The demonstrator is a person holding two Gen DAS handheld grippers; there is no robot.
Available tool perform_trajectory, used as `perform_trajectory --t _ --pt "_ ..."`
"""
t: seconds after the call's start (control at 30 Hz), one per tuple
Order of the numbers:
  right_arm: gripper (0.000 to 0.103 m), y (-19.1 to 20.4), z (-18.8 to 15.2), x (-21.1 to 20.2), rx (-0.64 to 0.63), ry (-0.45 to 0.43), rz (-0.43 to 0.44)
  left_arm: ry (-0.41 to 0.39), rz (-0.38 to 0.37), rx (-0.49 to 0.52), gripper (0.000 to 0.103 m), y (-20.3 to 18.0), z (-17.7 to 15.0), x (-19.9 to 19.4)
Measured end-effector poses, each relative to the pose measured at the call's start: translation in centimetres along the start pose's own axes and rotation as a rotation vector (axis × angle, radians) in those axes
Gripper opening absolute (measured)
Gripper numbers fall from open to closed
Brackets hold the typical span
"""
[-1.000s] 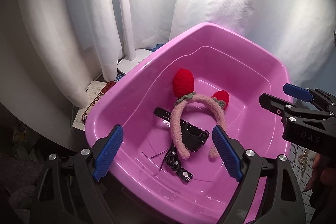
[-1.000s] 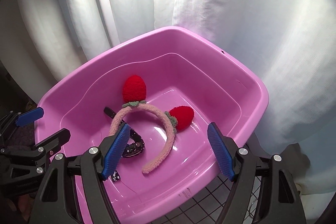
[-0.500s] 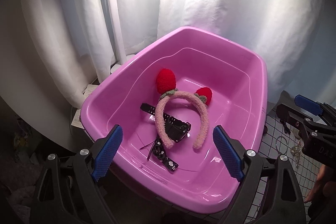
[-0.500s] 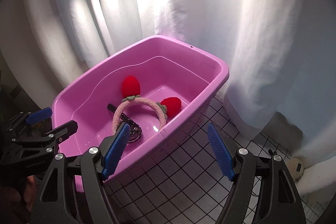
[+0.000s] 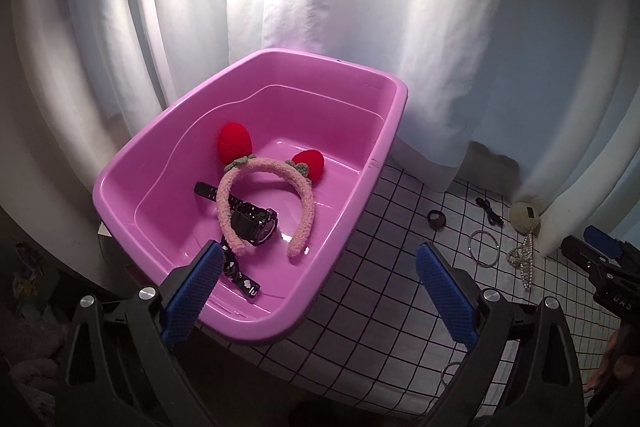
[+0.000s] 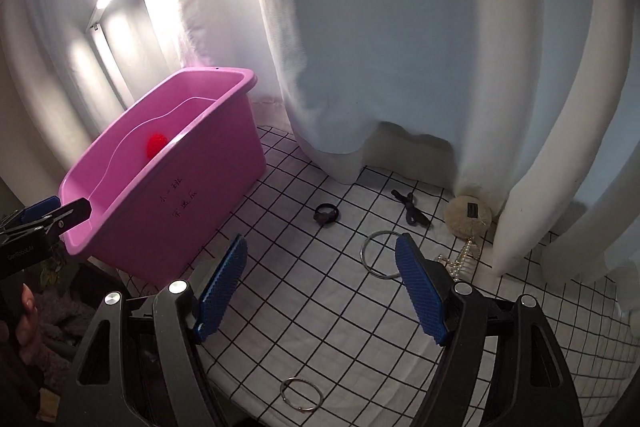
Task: Organize jewelry
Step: 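Withdraw both tools from the tub back over the table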
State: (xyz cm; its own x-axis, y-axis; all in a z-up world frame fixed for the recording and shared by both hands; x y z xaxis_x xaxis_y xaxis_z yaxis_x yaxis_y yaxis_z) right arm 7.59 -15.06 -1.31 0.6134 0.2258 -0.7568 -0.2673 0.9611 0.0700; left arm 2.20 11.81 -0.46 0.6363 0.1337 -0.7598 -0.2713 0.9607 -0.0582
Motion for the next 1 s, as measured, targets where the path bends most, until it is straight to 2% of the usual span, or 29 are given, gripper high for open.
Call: perform_trajectory --t 0.23,0.43,0.73,1.0 --pt "0.073 -6.7 -5.0 -1.5 0.085 0.033 -0.065 0.028 -0.058 0.006 0.096 -4.5 -2.7 0.5" --pt "0.073 -10.1 -8.0 -1.3 0.112 0.06 -0.069 0.056 -0.061 0.041 0.096 -8.3 -5.0 1.9" --pt "0.073 -12.5 -9.6 1.1 0.125 0.083 -0.028 0.096 -0.027 0.065 0.096 -12.2 -7.2 4.4" --pt "0.073 -13.4 -9.6 4.0 0.175 0.085 -0.021 0.114 -0.013 0.116 0.096 -14.1 -6.1 8.1"
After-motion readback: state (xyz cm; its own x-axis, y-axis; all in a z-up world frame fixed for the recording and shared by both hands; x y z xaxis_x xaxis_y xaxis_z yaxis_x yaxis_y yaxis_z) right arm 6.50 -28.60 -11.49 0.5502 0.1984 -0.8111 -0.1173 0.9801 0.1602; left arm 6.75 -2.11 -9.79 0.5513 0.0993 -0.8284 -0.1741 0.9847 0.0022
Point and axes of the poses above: each gripper's, at about its wrist camera, not at the fingertips, and x roughly the way its jaws point, y to its left, z to its top, the point moved 5 cm from there along x, roughly the way its jaws point, and after that the axes turned 2 degrees about -x, right-handed, at the moved point
